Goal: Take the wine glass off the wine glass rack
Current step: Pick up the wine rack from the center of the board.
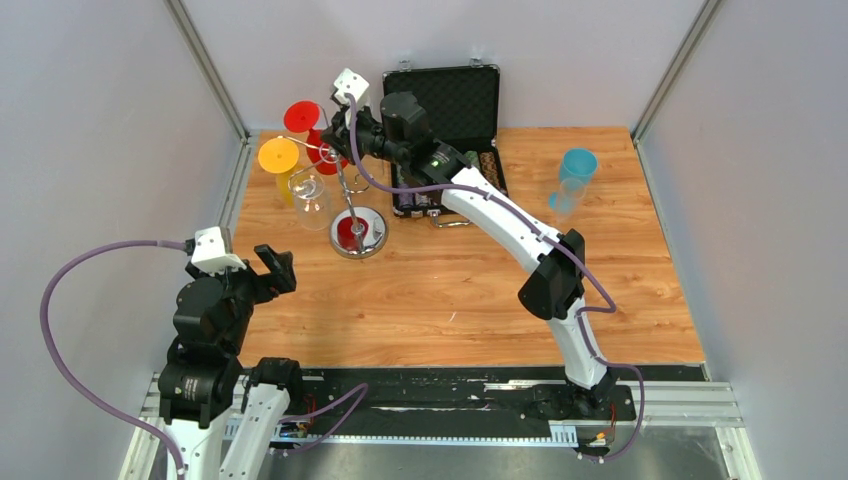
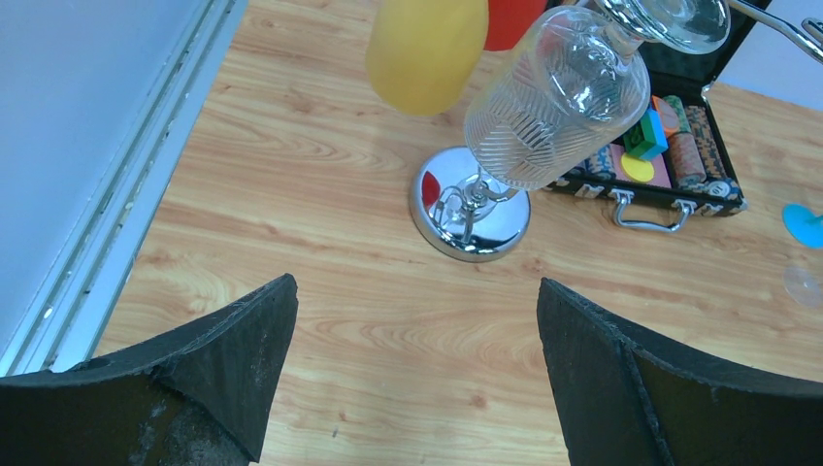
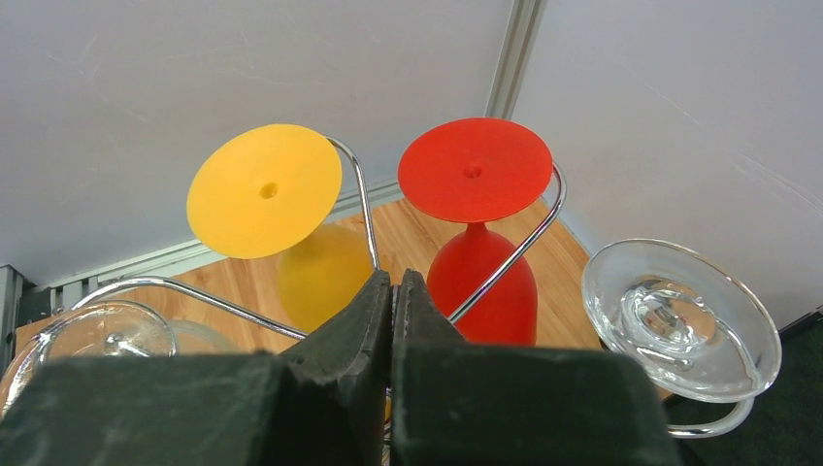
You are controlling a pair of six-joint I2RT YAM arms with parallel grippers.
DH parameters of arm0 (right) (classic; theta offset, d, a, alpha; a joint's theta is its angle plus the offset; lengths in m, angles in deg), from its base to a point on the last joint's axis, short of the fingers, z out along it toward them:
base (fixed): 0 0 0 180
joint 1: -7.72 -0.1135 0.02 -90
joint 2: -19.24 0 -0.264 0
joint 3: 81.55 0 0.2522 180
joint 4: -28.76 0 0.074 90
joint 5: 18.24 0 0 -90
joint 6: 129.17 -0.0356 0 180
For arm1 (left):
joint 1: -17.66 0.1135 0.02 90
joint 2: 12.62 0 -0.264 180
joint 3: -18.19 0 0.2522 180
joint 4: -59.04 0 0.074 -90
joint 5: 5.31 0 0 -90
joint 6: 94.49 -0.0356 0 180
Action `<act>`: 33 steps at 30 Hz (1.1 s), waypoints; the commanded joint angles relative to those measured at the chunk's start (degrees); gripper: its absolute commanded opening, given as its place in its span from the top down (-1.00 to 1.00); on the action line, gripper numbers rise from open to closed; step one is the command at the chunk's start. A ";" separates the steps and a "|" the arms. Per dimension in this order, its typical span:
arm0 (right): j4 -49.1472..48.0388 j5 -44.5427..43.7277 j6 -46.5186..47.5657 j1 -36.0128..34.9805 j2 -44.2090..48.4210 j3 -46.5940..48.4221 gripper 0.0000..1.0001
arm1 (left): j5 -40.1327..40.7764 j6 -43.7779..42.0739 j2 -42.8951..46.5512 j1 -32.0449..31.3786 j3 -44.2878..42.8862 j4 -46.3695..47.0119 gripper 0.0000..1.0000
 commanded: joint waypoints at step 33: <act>-12.67 -0.34 0.61 -0.79 24.34 -1.84 1.00 | 2.03 -0.55 0.44 0.48 0.04 1.14 -1.00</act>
